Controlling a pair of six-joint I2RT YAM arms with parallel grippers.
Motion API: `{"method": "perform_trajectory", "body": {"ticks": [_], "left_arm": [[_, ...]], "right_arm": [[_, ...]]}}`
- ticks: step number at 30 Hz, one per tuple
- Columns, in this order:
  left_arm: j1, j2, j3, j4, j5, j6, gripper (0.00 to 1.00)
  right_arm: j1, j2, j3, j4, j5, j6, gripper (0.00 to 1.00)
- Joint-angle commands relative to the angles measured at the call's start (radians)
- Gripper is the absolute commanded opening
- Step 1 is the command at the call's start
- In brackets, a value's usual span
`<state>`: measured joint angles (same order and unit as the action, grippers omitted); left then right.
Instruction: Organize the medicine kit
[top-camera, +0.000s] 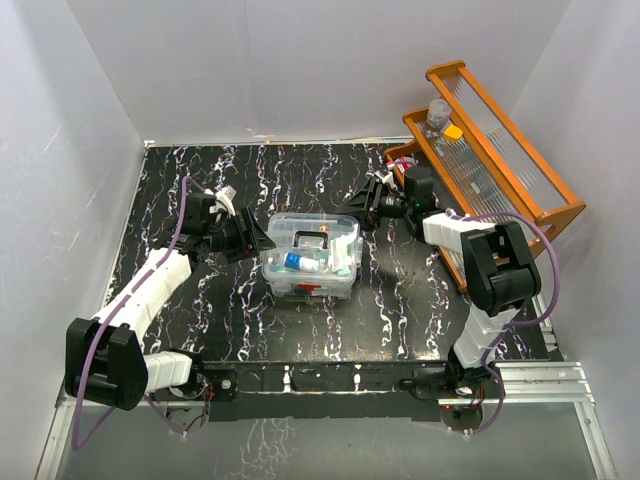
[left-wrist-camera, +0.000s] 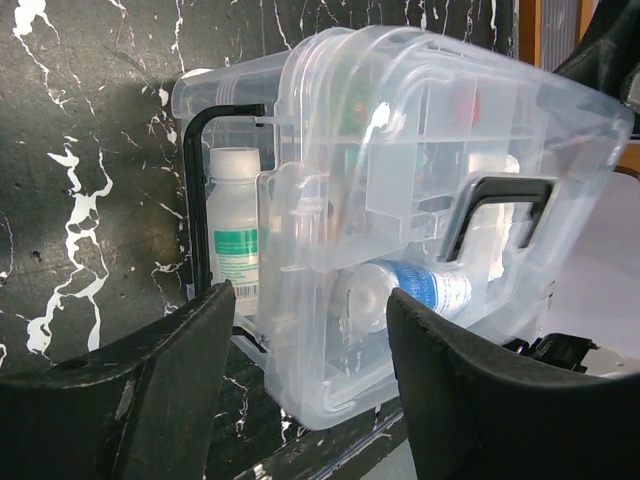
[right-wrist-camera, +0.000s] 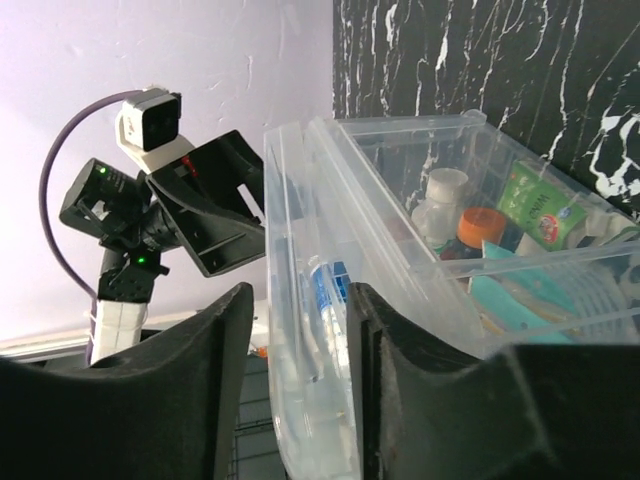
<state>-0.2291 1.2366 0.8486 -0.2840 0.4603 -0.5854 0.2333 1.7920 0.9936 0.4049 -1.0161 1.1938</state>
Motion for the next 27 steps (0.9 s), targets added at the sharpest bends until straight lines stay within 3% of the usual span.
{"method": "perform_trajectory", "body": {"ticks": [1,9,20,27], "left_arm": [[0.002,-0.002,-0.013,-0.003,0.003,0.001,0.59],[0.001,0.011,-0.014,-0.012,-0.015,0.005,0.57],[0.002,0.017,0.008,-0.018,-0.014,0.013,0.57],[0.002,0.009,0.103,-0.08,-0.051,0.07,0.71]], "right_arm": [[-0.011,0.008,0.075,-0.013,0.042,-0.06,0.44],[-0.029,0.022,0.159,-0.066,0.093,-0.118,0.51],[-0.087,-0.146,0.23,-0.446,0.417,-0.406,0.62],[-0.083,-0.322,0.131,-0.607,0.54,-0.541,0.64]]}}
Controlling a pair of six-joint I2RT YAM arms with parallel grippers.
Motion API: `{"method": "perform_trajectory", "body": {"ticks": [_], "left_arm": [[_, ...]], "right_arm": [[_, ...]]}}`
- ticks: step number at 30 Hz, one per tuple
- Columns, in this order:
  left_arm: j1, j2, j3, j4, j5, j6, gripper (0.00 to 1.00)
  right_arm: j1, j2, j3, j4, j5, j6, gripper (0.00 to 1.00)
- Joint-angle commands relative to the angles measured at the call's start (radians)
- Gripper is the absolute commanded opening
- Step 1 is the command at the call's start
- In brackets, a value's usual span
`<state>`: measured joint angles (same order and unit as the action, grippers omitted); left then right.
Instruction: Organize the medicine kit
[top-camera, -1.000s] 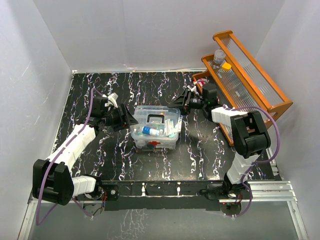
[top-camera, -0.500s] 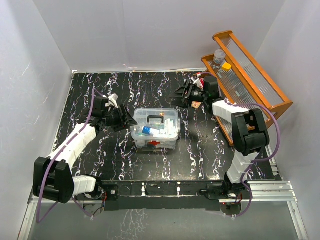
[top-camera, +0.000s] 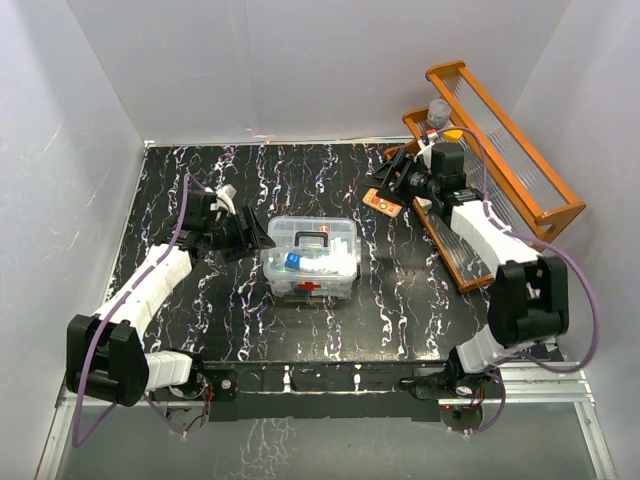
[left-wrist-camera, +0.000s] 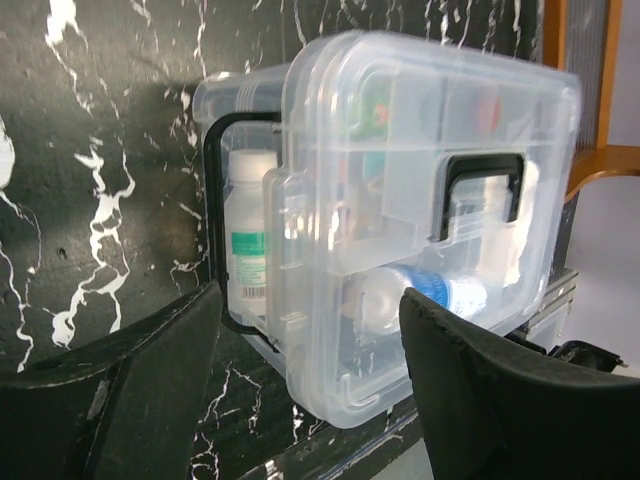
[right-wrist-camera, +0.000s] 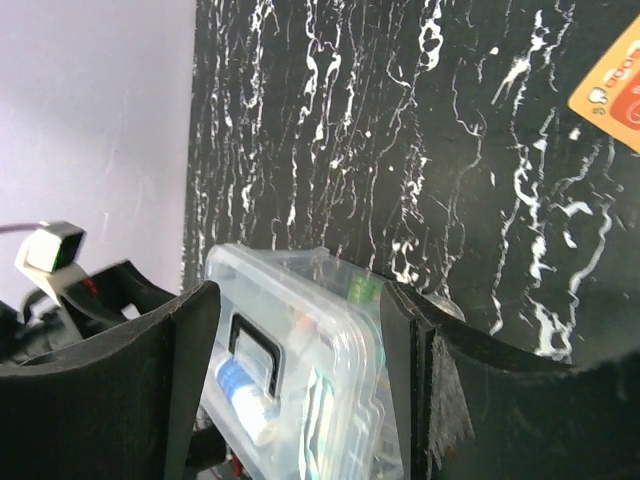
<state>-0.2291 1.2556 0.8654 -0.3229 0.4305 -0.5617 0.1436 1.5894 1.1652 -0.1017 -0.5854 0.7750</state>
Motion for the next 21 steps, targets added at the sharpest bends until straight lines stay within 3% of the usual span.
{"method": "perform_trajectory", "body": {"ticks": [1,6,8,11,16,21], "left_arm": [[0.002,-0.008,0.099,-0.05,-0.025,0.054,0.71],[0.002,-0.005,0.114,-0.039,-0.009,0.064,0.73],[0.002,-0.001,0.107,-0.032,-0.006,0.077,0.68],[0.002,0.015,0.105,-0.056,-0.018,0.106,0.63],[0.001,0.056,0.113,-0.101,-0.015,0.135,0.63],[0.001,0.069,0.094,-0.085,0.013,0.129,0.63]], "right_arm": [[0.009,-0.143,-0.057,-0.126,0.126,-0.141,0.64],[0.071,-0.239,-0.131,-0.225,0.183,-0.208,0.64],[0.122,-0.258,-0.15,-0.248,0.2,-0.223,0.65],[0.187,-0.277,-0.198,-0.236,0.207,-0.209,0.65],[0.234,-0.27,-0.249,-0.215,0.219,-0.193,0.64],[0.242,-0.241,-0.294,-0.155,0.127,-0.164,0.63]]}}
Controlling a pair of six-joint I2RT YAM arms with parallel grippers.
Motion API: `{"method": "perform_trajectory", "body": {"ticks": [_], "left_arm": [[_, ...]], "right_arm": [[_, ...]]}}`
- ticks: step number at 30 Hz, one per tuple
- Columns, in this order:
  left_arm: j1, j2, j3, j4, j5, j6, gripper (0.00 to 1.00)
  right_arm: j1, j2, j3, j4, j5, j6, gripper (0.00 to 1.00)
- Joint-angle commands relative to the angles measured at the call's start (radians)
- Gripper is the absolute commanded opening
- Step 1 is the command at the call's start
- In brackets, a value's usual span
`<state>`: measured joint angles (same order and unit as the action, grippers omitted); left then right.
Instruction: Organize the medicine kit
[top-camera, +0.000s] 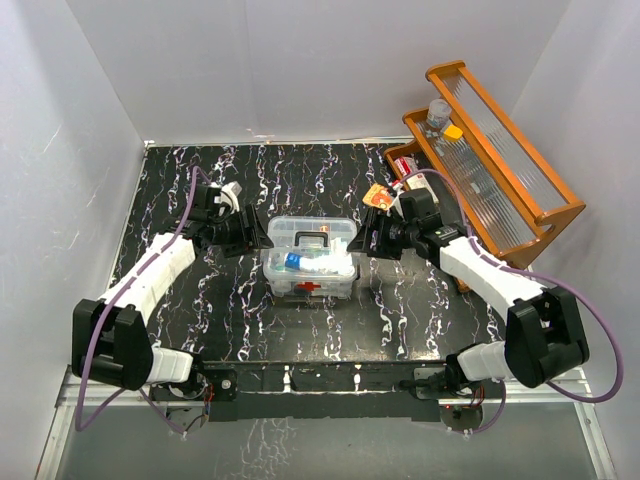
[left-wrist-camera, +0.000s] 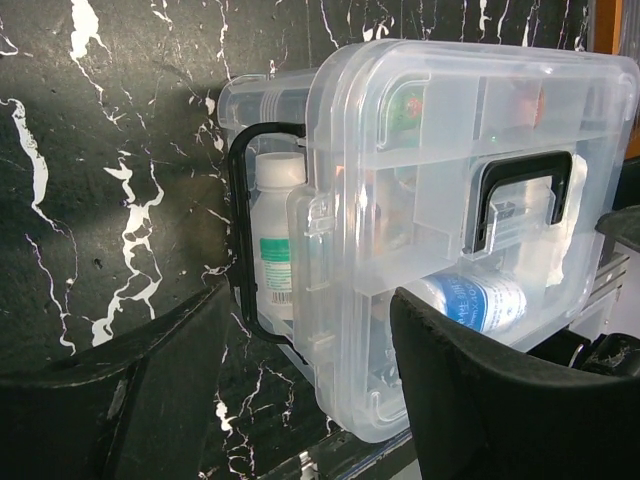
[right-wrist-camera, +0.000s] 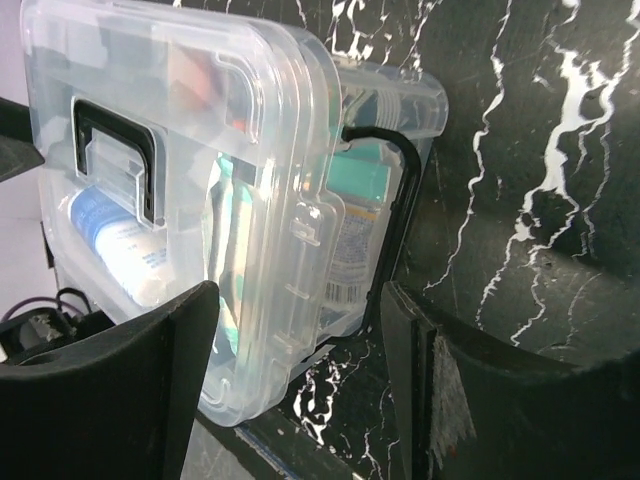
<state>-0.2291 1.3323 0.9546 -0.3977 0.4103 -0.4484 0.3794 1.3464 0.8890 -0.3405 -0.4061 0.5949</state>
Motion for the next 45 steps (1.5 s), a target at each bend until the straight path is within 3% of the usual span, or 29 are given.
{"method": "perform_trajectory", "body": {"ticks": [1,9,15,20,25,37,40,45], "left_arm": [[0.002,-0.008,0.001,-0.006,0.031,0.014,0.63],[0.002,-0.015,-0.032,0.007,-0.014,0.005,0.54],[0.002,-0.031,-0.037,0.011,-0.045,0.004,0.53],[0.003,-0.016,-0.011,-0.049,-0.21,0.0,0.51],[0.004,-0.032,0.005,-0.064,-0.271,-0.009,0.53],[0.005,-0.035,0.042,-0.097,-0.355,0.002,0.56],[0.005,-0.036,0.064,-0.11,-0.375,0.014,0.59],[0.005,-0.032,0.149,-0.177,-0.409,0.111,0.77]], "right_arm": [[0.007,0.004,-0.033,0.111,-0.073,0.033,0.63],[0.012,0.035,-0.145,0.291,-0.113,0.184,0.4],[0.012,0.075,-0.162,0.375,-0.134,0.201,0.38],[0.027,0.135,-0.145,0.443,-0.17,0.215,0.36],[0.034,0.141,-0.138,0.459,-0.099,0.195,0.31],[0.095,0.217,-0.107,0.585,-0.049,0.278,0.31],[0.096,0.191,-0.066,0.511,-0.012,0.247,0.38],[0.09,0.137,0.034,0.367,0.04,0.202,0.53]]}}
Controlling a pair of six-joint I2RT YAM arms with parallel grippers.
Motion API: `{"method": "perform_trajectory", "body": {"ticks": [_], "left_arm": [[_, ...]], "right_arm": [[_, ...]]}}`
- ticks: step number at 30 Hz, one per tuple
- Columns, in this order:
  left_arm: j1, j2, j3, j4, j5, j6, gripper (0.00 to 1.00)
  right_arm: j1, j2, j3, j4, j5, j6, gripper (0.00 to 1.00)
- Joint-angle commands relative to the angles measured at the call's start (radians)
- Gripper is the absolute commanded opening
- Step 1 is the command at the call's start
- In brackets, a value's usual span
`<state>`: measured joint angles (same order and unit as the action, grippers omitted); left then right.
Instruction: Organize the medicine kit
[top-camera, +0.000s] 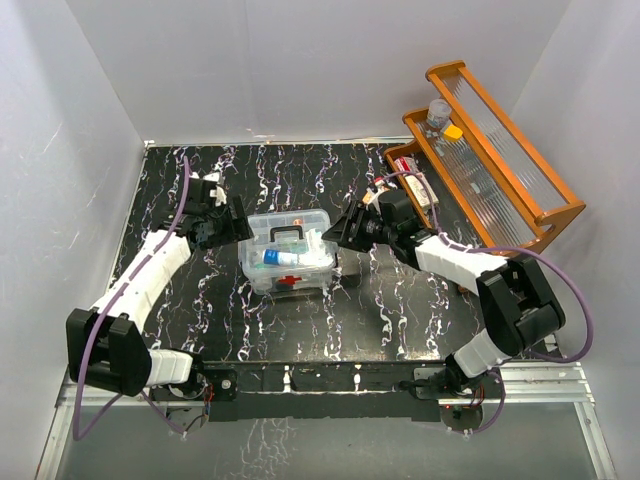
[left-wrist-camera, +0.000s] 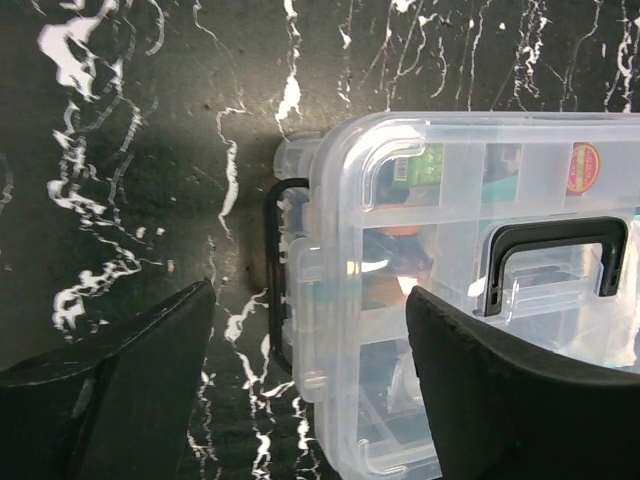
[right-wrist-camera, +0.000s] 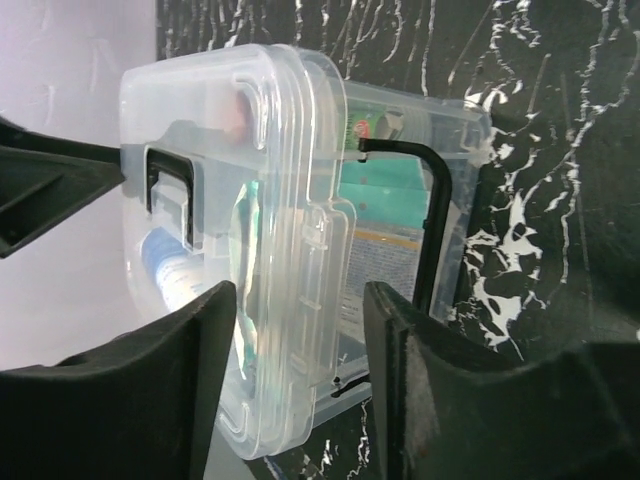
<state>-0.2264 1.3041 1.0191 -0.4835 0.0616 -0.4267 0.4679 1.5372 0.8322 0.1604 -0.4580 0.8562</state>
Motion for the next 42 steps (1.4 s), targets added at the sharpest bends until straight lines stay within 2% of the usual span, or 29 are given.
{"method": "perform_trajectory", "body": {"ticks": [1,5,10,13,15,17,21,26,31,33,36,42], "left_arm": [[0.002,-0.005,0.102,-0.103,-0.068,0.102,0.78],[0.002,-0.01,0.163,-0.131,-0.039,0.14,0.81],[-0.013,-0.035,0.218,-0.106,0.113,0.15,0.8],[-0.053,-0.042,0.228,-0.033,0.251,0.118,0.8],[-0.074,-0.035,0.225,0.048,0.37,0.072,0.78],[-0.117,-0.019,0.223,0.11,0.399,0.039,0.77],[-0.225,0.044,0.255,0.096,0.265,0.047,0.76],[-0.362,0.147,0.311,-0.03,-0.092,0.101,0.77],[-0.45,0.21,0.318,-0.072,-0.333,0.099,0.77],[-0.459,0.207,0.307,-0.051,-0.362,0.11,0.77],[-0.461,0.198,0.29,-0.017,-0.351,0.124,0.77],[-0.464,0.21,0.283,-0.036,-0.341,0.151,0.76]], "right_arm": [[0.0,-0.066,0.105,-0.148,0.099,-0.061,0.55],[-0.034,-0.129,0.102,-0.183,0.144,-0.043,0.61],[-0.095,-0.229,0.007,-0.187,0.209,0.008,0.62],[-0.128,-0.252,-0.051,-0.187,0.194,0.039,0.59],[-0.151,-0.231,-0.077,-0.179,0.134,0.067,0.54],[-0.16,-0.197,-0.096,-0.164,0.077,0.086,0.48],[-0.16,-0.131,-0.124,-0.08,-0.014,0.104,0.45],[-0.158,-0.061,-0.144,0.012,-0.08,0.123,0.51],[-0.158,0.022,-0.204,0.214,-0.151,0.24,0.55],[-0.153,0.051,-0.226,0.311,-0.181,0.285,0.55],[-0.138,0.096,-0.215,0.364,-0.211,0.309,0.53],[-0.112,0.154,-0.227,0.539,-0.238,0.389,0.41]]}}
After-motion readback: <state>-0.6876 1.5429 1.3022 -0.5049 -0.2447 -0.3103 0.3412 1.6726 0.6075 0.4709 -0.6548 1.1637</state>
